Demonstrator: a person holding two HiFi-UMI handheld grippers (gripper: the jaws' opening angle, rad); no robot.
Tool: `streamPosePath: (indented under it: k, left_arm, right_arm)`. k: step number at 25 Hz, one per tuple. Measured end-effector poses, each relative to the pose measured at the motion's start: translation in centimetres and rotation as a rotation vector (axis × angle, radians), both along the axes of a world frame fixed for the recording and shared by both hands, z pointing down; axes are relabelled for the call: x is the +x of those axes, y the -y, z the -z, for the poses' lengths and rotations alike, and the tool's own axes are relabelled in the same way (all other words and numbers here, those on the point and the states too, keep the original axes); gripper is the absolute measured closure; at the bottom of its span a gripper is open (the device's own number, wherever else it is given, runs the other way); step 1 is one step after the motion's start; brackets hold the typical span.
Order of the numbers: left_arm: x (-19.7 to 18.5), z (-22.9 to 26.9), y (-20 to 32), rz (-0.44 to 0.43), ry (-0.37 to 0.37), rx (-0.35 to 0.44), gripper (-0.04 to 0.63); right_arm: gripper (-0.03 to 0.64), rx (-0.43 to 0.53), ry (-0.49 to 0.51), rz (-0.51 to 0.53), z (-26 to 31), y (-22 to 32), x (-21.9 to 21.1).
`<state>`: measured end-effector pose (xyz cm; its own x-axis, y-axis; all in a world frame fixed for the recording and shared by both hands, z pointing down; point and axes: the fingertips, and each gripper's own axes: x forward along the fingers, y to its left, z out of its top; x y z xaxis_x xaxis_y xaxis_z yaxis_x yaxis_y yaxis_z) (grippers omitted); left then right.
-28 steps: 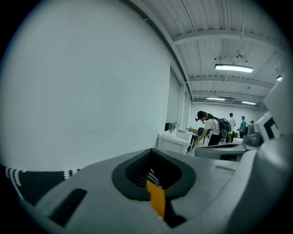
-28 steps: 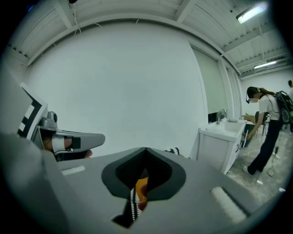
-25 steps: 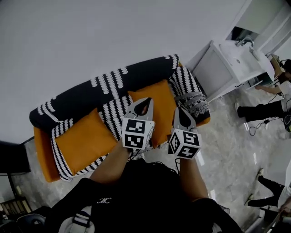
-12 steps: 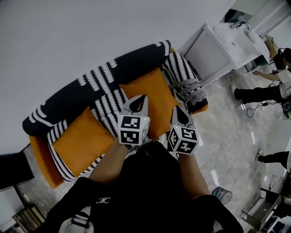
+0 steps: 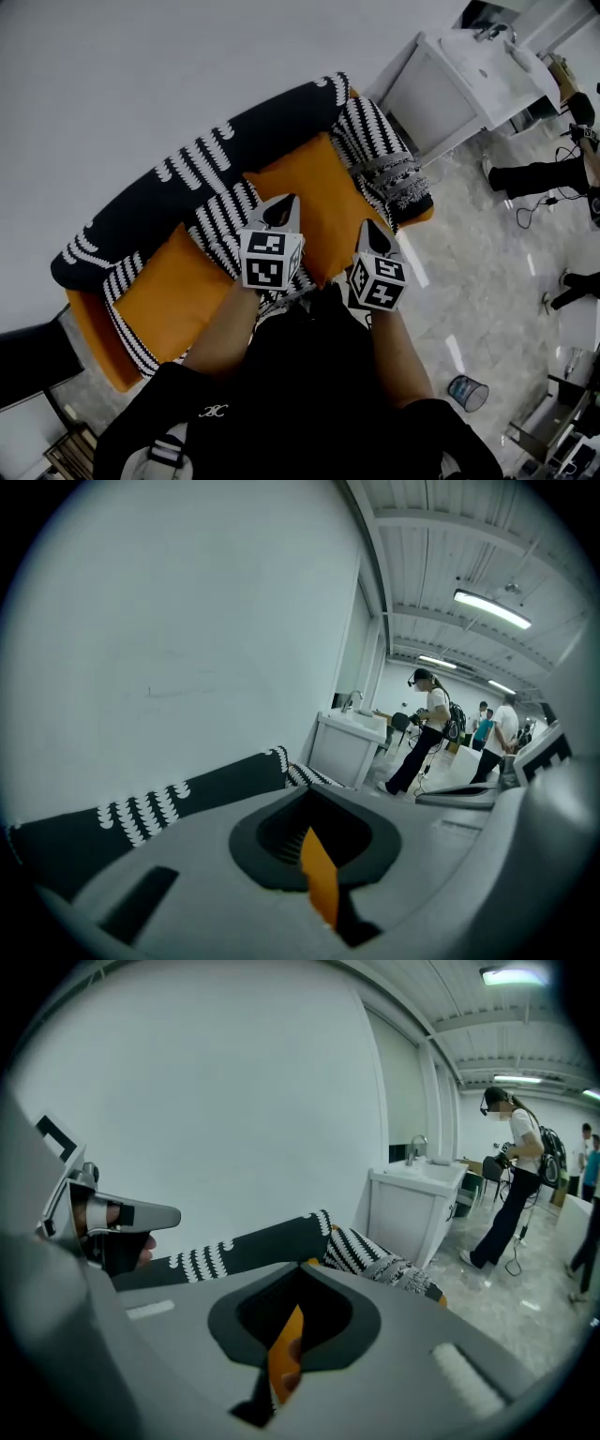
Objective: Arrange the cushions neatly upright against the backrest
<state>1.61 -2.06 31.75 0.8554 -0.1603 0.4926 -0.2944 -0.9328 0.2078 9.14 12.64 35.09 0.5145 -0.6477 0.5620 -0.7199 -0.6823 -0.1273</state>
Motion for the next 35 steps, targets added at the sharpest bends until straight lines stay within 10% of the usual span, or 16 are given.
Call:
streamPosePath:
  k: [24, 27, 35]
  left_arm:
    - [12.7, -21.8, 4.1, -0.274, 0.402, 0.175, 0.586]
    - [14.9, -25.2, 4.9, -0.356, 0.442, 0.179, 0.447]
    - [20.9, -32.6, 10.1, -0.447, 0.587, 0.181, 0.334]
  right_arm:
    - [0.612, -0.158, 0.423, -0.253, -25.5, -9.4, 7.2]
    - [0.609, -0.168, 0.479, -0.281, -28.7, -10.7, 7.9]
    - [0.484, -0.157, 0.623, -0.304, -34.8, -10.8, 9.6]
